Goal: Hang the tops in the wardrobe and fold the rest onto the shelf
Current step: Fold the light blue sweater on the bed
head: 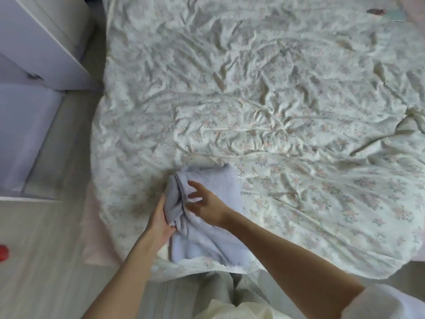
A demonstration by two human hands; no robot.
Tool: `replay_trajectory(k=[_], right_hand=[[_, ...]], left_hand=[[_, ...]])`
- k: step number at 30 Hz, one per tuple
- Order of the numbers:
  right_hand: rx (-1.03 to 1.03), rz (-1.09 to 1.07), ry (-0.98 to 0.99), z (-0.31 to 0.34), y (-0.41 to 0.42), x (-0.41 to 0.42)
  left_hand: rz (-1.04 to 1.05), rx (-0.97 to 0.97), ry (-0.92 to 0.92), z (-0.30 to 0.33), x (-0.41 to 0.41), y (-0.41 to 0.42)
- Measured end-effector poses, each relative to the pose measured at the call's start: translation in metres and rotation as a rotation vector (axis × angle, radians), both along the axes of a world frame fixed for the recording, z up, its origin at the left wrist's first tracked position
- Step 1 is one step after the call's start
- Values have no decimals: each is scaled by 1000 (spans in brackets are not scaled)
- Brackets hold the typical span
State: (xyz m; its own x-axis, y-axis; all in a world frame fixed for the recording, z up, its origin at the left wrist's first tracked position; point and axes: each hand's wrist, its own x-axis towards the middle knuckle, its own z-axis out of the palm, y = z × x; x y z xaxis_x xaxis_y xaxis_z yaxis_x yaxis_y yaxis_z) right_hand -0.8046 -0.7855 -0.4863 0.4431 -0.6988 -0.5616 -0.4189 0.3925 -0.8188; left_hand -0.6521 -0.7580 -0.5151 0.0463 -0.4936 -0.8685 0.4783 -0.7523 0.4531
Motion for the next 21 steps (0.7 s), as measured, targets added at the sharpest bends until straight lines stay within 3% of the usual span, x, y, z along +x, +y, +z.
replay_trajectory(k=[4,8,9,11,16,19,21], right_hand=[[-165,-122,200,-20,13,-5],[-180,-48,363,-37,29,-24],[-191,-30,387,-39,33,-25],[-231,-44,430,-42,38,-25],[-356,-87,559,-40,31,-24],[-429,-55,611,-37,21,-27],[-494,-60,656,-35,13,-28]], left_hand=[[-96,-14,-265,-14,17,7],[-383,-311,-1076,-10,0,0],[-443,-366,-1180,-6,-6,-2],[-565,-377,-1230,-5,-15,-6],[-922,-160,-1257,-10,-34,-20],[-882,-225,-1228,-10,-39,-19],[-796,-379,-1066,-11,-35,-16]])
